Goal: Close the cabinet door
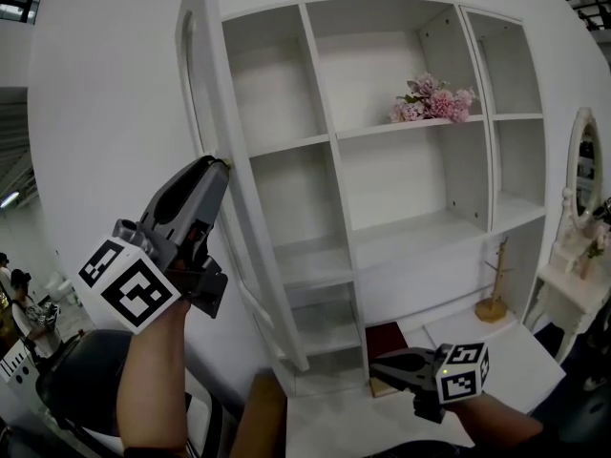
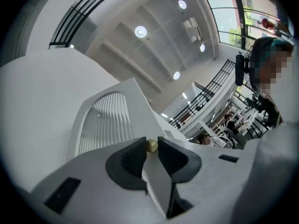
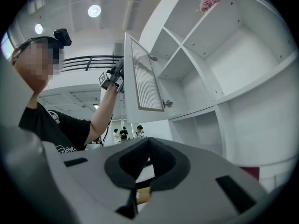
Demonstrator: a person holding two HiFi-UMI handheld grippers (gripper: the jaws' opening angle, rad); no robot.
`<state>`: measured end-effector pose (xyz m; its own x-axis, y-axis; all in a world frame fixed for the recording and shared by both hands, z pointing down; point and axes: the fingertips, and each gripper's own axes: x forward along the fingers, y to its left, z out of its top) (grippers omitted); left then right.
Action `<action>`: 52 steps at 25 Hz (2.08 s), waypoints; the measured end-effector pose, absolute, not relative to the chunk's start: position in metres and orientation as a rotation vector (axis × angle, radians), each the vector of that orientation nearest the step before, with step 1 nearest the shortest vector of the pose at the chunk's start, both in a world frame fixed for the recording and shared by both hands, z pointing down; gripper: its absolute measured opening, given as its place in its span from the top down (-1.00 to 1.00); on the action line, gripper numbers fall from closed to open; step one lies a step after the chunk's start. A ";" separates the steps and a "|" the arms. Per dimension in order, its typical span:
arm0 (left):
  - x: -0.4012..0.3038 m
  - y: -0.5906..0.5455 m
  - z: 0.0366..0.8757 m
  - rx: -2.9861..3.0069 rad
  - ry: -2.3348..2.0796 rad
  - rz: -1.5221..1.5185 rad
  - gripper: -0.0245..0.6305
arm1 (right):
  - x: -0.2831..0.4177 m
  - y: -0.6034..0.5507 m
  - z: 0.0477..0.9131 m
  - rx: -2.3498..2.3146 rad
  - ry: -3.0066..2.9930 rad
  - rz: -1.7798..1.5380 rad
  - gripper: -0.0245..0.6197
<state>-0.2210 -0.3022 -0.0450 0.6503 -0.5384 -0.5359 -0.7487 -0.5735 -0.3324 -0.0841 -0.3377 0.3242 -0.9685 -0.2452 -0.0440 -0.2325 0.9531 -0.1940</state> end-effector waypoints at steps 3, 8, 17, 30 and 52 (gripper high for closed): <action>-0.211 -0.309 -0.044 -2.293 1.021 0.472 0.68 | -0.076 -0.343 0.322 -0.378 3.029 -0.281 0.90; -0.193 -0.323 -0.043 -2.220 1.074 0.398 0.69 | -0.063 -0.351 0.322 -0.386 3.010 -0.287 0.90; -0.165 -0.353 -0.043 -2.108 1.146 0.317 0.69 | -0.038 -0.365 0.325 -0.423 2.995 -0.288 0.90; -0.134 -0.403 -0.043 -1.973 1.226 0.202 0.70 | -0.008 -0.393 0.324 -0.409 2.973 -0.281 0.90; -0.110 -0.492 -0.043 -1.876 1.365 0.126 0.70 | 0.042 -0.437 0.333 -0.395 2.959 -0.297 0.90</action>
<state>-0.1100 -0.4923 -0.0425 0.4139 -0.7590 -0.5026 -0.8382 -0.1023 -0.5357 0.0424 -0.4372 0.3326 -0.9555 -0.2726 -0.1129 -0.2447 0.9460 -0.2128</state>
